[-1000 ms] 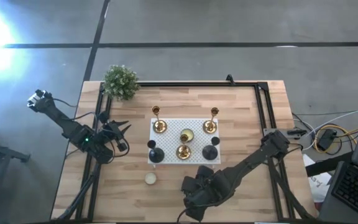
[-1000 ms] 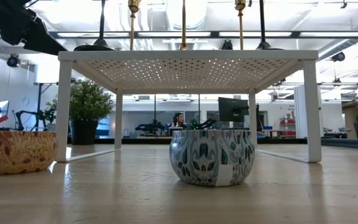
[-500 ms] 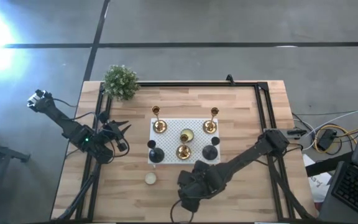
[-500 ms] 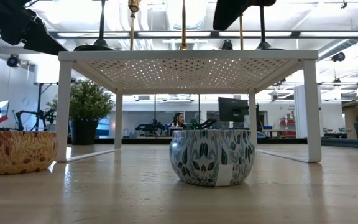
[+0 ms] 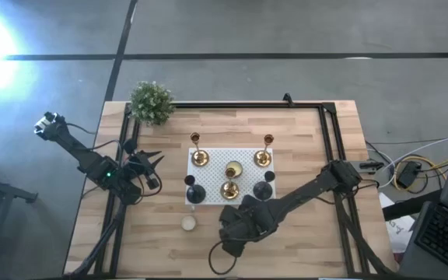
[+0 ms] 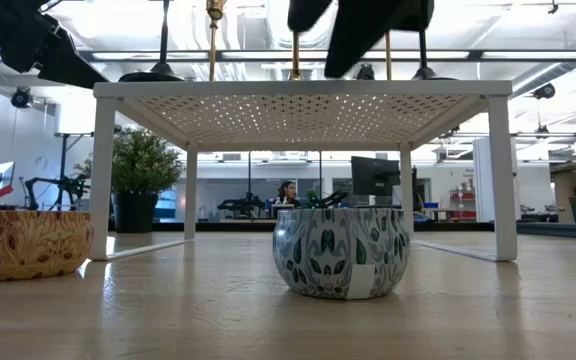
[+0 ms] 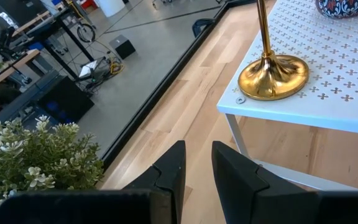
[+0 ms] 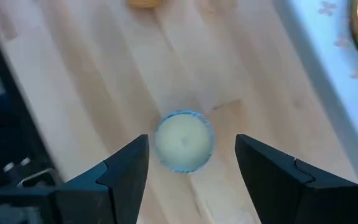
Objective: Pick & Place candle stick holders
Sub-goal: Put the middle scented candle on the shelf
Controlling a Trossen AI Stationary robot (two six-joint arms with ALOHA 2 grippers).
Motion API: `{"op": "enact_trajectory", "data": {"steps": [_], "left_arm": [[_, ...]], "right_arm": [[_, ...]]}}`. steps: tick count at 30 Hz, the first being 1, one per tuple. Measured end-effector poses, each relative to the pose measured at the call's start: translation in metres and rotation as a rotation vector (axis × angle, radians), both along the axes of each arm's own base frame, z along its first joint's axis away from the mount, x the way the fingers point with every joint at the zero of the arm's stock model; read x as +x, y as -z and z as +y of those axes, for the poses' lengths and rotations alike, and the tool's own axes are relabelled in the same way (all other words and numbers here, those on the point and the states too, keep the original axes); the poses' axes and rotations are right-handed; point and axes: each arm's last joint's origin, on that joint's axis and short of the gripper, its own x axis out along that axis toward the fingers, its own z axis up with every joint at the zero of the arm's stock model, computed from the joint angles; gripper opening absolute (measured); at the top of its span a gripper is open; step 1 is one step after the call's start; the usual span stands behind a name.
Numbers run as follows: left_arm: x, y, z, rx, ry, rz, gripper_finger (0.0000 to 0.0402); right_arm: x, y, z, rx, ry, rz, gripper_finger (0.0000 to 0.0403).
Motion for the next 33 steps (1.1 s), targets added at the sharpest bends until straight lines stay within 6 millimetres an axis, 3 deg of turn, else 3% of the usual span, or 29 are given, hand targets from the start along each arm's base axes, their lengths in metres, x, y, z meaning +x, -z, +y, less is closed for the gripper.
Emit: {"op": "enact_trajectory", "data": {"steps": [18,33], "left_arm": [[0.0,0.0,0.0,0.0,0.0,0.0,0.0083],[0.0,0.0,0.0,0.0,0.0,0.0,0.0083]], "right_arm": [[0.001,0.043,-0.002,0.07,0.087,0.026,0.0359],[0.001,0.052,-0.005,0.118,0.205,0.003,0.0364]]}}
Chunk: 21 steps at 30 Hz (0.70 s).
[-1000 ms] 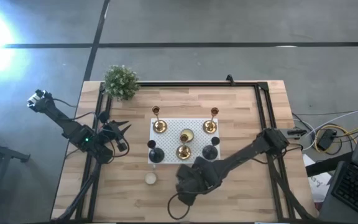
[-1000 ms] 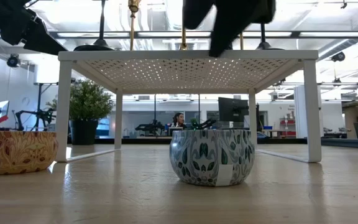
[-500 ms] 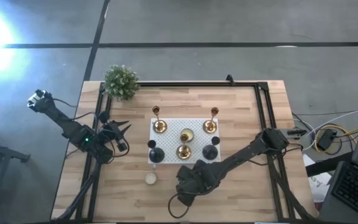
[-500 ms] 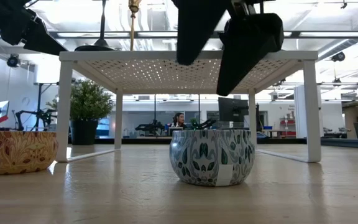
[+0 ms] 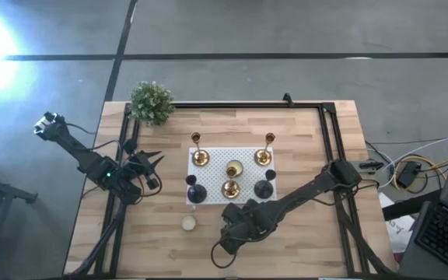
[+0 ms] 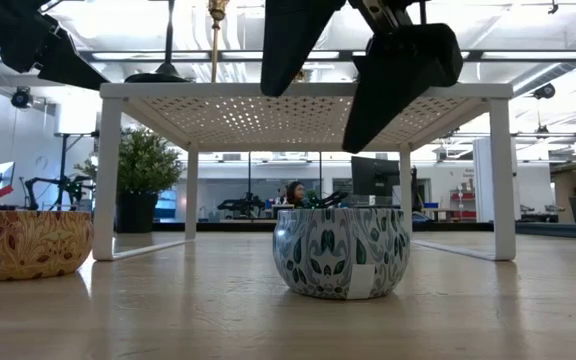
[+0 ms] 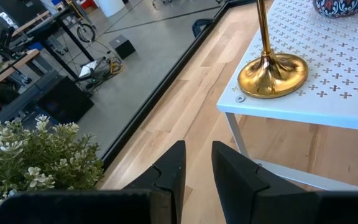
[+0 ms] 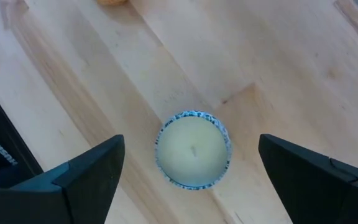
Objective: Pick & Place candle stick holders
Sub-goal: Put the middle scented candle on the shelf
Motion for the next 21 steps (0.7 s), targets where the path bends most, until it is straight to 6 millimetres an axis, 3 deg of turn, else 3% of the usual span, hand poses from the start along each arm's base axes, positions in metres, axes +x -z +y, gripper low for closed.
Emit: {"op": "enact_trajectory", "data": {"steps": [11,17,21], "left_arm": [[0.0,0.0,0.0,0.0,0.0,0.0,0.0083],[0.0,0.0,0.0,0.0,0.0,0.0,0.0083],[0.0,0.0,0.0,0.0,0.0,0.0,0.0083]], "right_arm": [[-0.01,0.012,0.005,0.002,-0.083,0.072,0.0363],[-0.009,0.0,0.016,-0.042,-0.217,0.047,0.0363],[-0.009,-0.009,0.025,-0.001,-0.215,0.024,0.0363]]}}
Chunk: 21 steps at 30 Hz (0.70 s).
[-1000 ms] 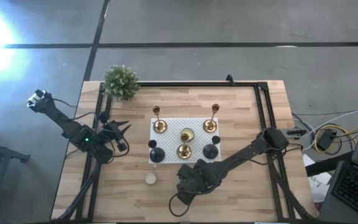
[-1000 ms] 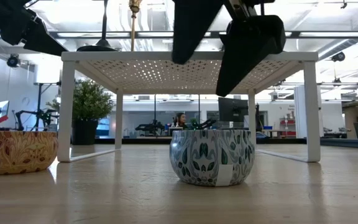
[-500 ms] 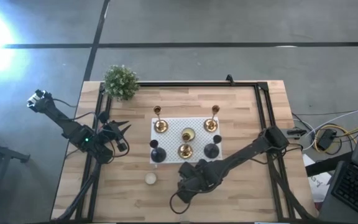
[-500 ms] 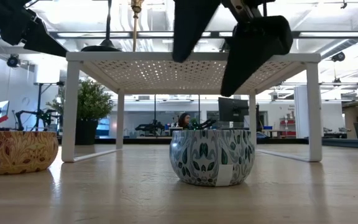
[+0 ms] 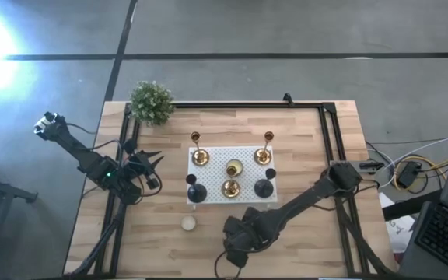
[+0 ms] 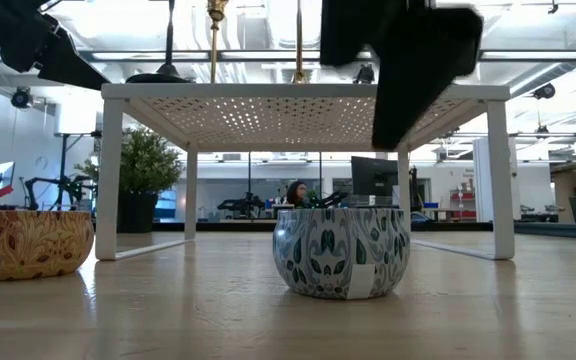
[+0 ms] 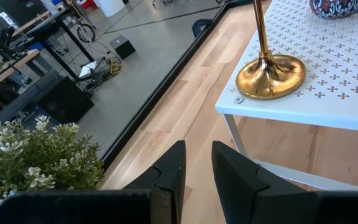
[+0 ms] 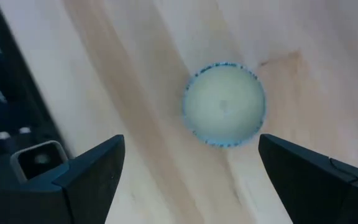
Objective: Pick & Place candle stick holders
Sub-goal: Put the middle scented candle on the shelf
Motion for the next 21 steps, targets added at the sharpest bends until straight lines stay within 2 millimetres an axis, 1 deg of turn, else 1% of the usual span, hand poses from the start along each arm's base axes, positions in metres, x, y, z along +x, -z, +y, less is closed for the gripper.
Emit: {"op": "enact_trajectory", "data": {"steps": [2,5,12,18,21], "left_arm": [[0.0,0.0,0.0,0.0,0.0,0.001,0.0083],[0.0,0.0,0.0,0.0,0.0,0.001,0.0083],[0.0,0.0,0.0,0.0,0.0,0.0,0.0083],[0.0,0.0,0.0,0.0,0.0,0.0,0.0083],[0.0,0.0,0.0,0.0,0.0,0.0,0.0083]], "right_arm": [[-0.001,-0.006,0.004,0.023,0.039,-0.011,0.0363],[-0.005,-0.008,0.008,0.036,0.09,0.002,0.0363],[-0.007,0.004,0.006,0.082,0.29,0.032,0.0363],[0.0,0.008,-0.004,0.094,0.339,0.02,0.0363],[0.006,0.014,-0.007,0.105,0.334,0.018,0.0363]]}}
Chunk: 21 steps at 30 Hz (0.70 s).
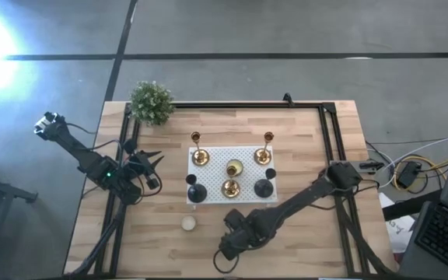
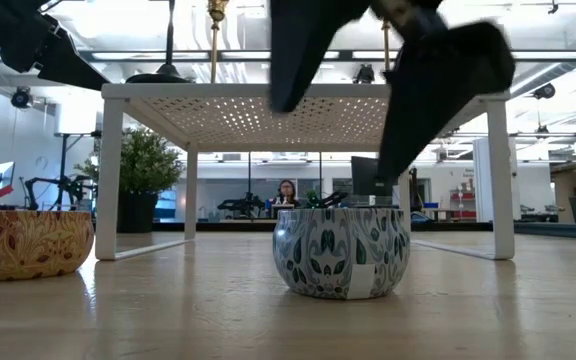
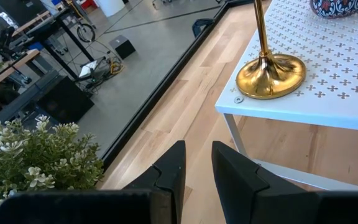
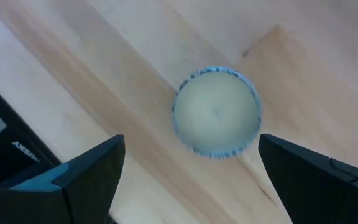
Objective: Pick & Place candle stick holders
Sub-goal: Put the middle scented candle on the shelf
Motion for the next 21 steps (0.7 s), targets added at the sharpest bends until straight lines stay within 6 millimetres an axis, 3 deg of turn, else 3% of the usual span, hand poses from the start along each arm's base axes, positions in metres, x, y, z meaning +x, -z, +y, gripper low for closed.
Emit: {"op": "enact_trajectory", "data": {"steps": [8,21], "left_arm": [[0.0,0.0,0.0,0.0,0.0,0.0,0.0083],[0.0,0.0,0.0,0.0,0.0,0.0,0.0083]], "right_arm": [[0.011,0.016,-0.003,0.025,-0.024,0.039,0.0363],[0.012,0.006,-0.007,-0.021,-0.046,0.054,0.0364]]}}
